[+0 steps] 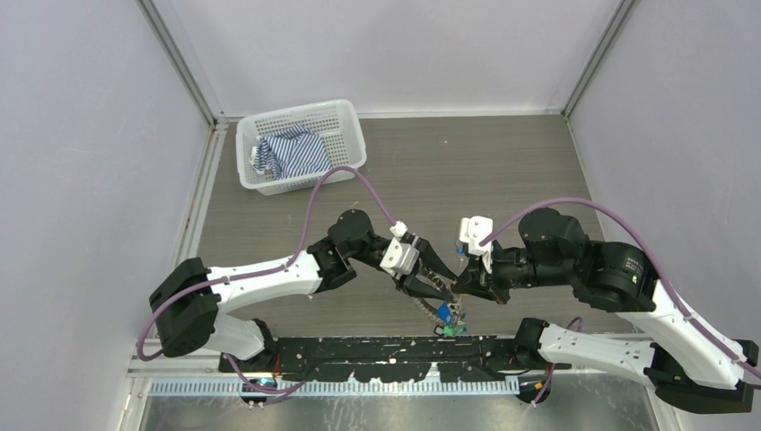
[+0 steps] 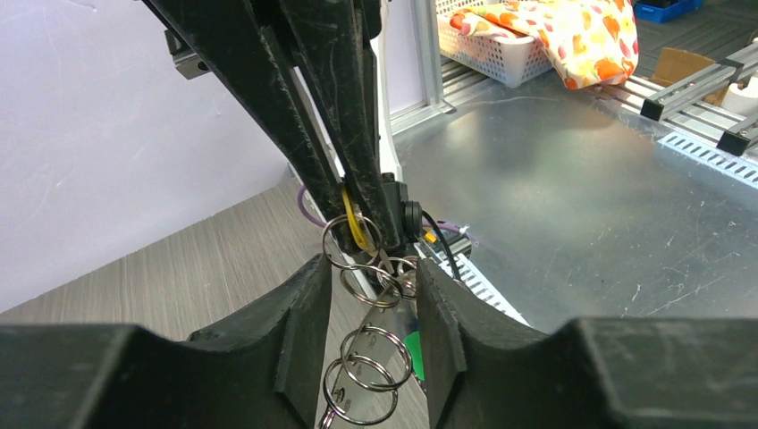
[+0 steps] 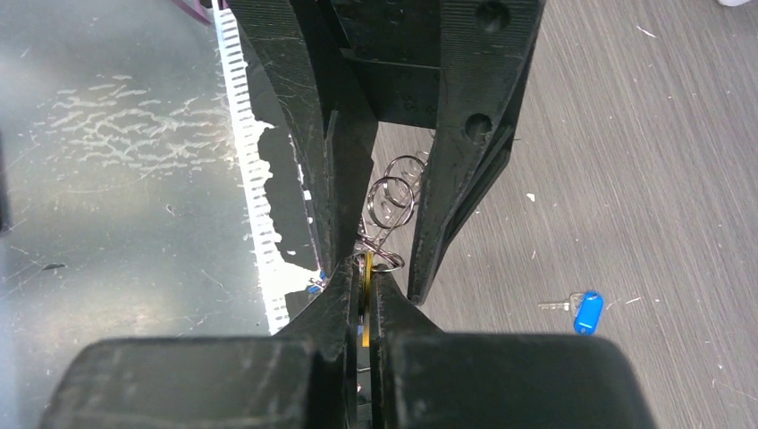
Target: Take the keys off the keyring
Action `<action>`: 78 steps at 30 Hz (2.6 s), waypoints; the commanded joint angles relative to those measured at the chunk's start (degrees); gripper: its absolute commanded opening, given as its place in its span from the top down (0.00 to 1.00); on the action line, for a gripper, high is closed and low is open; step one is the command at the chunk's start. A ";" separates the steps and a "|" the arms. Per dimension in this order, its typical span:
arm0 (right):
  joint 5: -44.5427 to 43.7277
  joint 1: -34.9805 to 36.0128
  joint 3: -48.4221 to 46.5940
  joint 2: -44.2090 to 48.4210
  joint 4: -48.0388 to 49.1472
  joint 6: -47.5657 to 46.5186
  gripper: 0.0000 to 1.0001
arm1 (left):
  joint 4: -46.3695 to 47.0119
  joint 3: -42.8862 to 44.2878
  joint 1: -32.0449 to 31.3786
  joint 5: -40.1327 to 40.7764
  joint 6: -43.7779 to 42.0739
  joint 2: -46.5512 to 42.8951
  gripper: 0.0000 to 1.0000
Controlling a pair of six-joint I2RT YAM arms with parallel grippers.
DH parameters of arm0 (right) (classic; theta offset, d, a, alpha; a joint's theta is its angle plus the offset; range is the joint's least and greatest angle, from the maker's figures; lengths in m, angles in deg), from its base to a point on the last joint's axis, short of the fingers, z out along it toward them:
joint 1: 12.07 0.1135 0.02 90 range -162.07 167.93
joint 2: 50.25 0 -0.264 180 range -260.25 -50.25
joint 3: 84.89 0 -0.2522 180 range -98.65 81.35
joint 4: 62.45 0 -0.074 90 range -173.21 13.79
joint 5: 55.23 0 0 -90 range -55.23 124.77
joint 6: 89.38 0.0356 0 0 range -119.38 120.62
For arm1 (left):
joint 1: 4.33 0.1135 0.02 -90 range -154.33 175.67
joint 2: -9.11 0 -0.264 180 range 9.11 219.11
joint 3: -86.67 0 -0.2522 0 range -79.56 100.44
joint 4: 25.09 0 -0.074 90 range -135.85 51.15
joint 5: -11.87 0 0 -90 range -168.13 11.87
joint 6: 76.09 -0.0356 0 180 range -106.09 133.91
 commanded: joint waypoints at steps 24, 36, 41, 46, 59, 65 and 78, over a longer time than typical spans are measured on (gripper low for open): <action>0.59 -0.08 -1.33 2.43 8.39 0.70 0.99 | 9.62 -2.04 0.20 3.14 4.33 0.28 0.64; -1.97 -0.11 -1.85 3.47 8.86 -0.66 0.99 | 9.61 -3.10 -0.80 4.16 4.44 0.82 0.63; -0.18 -0.11 -1.90 2.84 9.76 -0.06 0.99 | 10.19 -3.24 -0.84 4.83 4.01 1.14 0.63; 0.92 -0.11 -1.59 2.65 9.74 0.31 0.99 | 11.68 -3.31 -0.90 5.51 4.34 1.00 0.66; -1.47 -0.11 -0.84 1.87 6.67 -0.81 0.99 | 2.46 -3.59 -0.86 16.61 3.26 -2.03 1.00; -3.87 -0.07 0.36 0.03 3.39 -1.93 0.99 | -6.68 -3.34 -1.30 34.90 0.18 -5.72 1.00; -11.34 -0.10 8.28 2.45 7.44 -3.26 0.99 | -7.29 -7.25 -4.13 62.05 -8.32 -9.61 1.00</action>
